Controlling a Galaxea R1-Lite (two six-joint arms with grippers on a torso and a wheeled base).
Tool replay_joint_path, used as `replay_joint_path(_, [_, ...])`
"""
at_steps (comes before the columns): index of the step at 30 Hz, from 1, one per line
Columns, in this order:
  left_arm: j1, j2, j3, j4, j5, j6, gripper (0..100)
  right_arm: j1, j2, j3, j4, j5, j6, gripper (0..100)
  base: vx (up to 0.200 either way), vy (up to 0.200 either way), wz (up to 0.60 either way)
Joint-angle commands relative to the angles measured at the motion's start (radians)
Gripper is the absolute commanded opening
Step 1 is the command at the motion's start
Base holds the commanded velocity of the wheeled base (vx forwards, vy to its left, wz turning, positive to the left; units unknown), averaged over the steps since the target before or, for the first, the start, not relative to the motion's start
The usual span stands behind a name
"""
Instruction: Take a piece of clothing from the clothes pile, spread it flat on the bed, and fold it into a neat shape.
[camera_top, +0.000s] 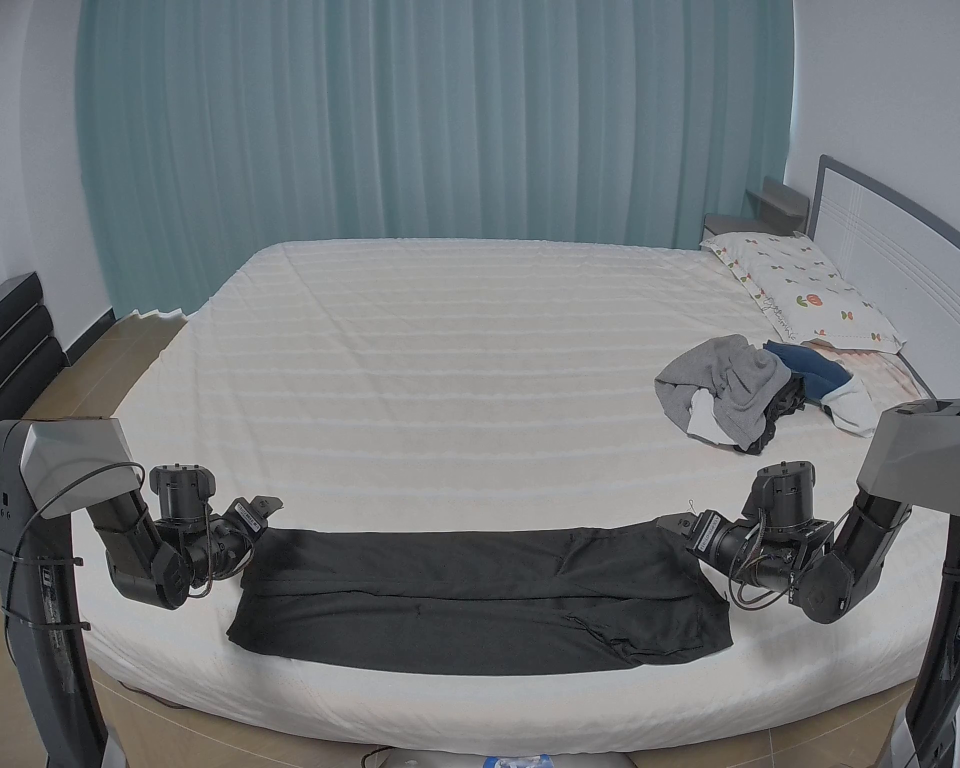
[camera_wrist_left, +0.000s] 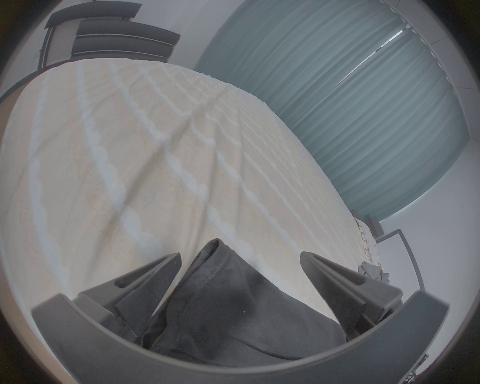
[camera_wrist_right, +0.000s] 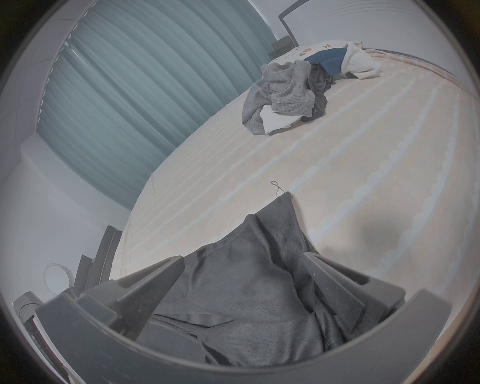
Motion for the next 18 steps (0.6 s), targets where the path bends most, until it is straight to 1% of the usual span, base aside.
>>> replay_joint_path(1, [-0.012,0.011,-0.007,0.001,-0.001,0.001,100,0.001,-0.012,0.002,0.000,0.001,0.002,100,0.000,0.000,0.00])
replay_joint_path(5, [-0.015,0.019,-0.017,0.001,-0.001,0.001,100,0.001,-0.018,0.003,0.000,0.001,0.002,100,0.000,0.000,0.00])
replay_joint_path(6, [-0.015,0.022,-0.017,0.001,-0.001,0.001,0,0.001,-0.018,0.003,0.000,0.001,0.002,100,0.000,0.000,0.00])
replay_joint_path(11, [-0.012,0.030,-0.023,0.001,0.014,0.003,0,0.002,-0.010,0.003,0.000,0.002,0.002,100,0.000,0.000,0.00])
replay_joint_path(18, [0.023,0.028,-0.022,0.001,0.017,0.003,0,-0.001,-0.020,0.003,0.000,-0.004,0.019,100,0.000,0.000,0.00])
